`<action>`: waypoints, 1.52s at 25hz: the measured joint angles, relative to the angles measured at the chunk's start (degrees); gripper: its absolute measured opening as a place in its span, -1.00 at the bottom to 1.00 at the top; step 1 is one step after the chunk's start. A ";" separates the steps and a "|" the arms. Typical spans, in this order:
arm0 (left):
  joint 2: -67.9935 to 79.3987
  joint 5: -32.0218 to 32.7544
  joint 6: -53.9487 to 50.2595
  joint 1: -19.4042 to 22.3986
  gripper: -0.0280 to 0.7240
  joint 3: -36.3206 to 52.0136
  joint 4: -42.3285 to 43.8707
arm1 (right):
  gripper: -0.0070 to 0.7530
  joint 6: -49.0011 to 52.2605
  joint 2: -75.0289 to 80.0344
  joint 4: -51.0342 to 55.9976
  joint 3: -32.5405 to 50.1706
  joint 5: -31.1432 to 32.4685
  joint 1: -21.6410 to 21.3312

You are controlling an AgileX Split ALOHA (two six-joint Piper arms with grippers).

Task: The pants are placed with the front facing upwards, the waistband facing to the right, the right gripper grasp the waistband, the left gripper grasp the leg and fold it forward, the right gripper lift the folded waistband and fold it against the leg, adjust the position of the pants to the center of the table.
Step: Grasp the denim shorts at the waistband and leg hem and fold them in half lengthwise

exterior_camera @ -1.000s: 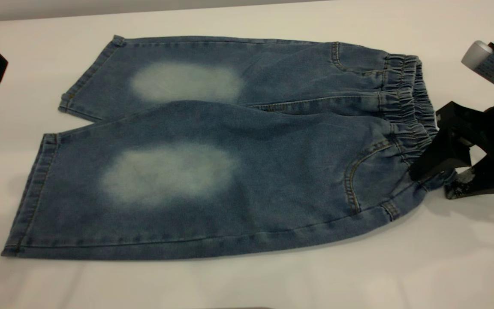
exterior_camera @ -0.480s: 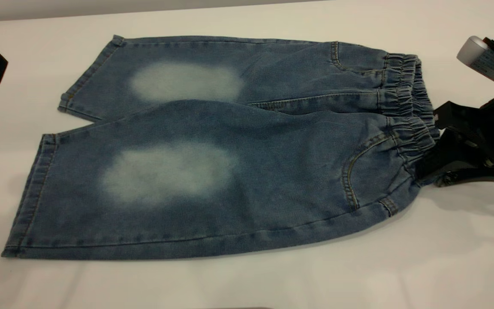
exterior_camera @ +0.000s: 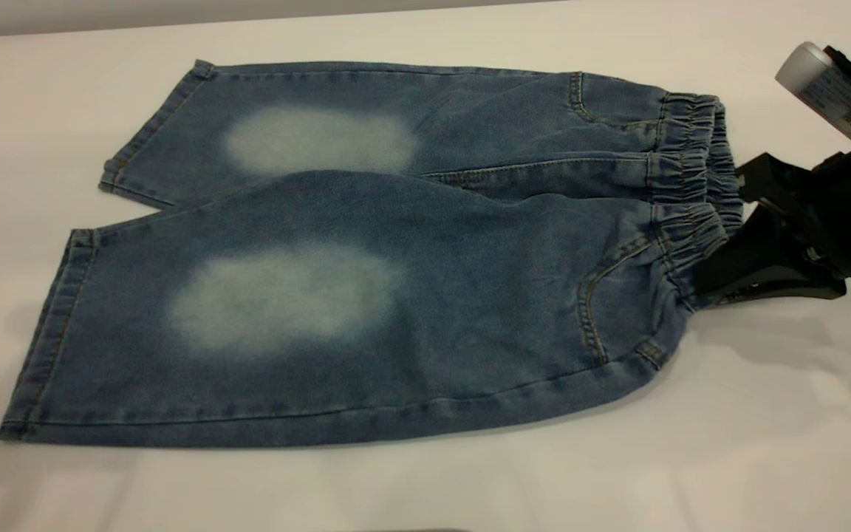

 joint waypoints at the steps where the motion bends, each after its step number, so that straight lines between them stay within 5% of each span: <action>1: 0.00 0.00 0.00 0.00 0.12 1.05 0.80 | -0.86 0.00 0.00 0.00 0.00 1.15 0.00; 12: 0.05 -4.75 -0.91 0.00 0.12 10.44 13.91 | -0.86 -1.11 0.00 0.00 -0.07 5.71 0.00; 25: 17.36 -14.87 -1.42 0.00 0.12 10.43 19.29 | -0.86 -2.29 0.00 0.23 -0.07 6.12 0.00; 38: 29.17 -23.31 -0.99 0.00 0.40 4.74 21.36 | -0.86 -2.36 0.00 1.32 -0.07 6.31 0.00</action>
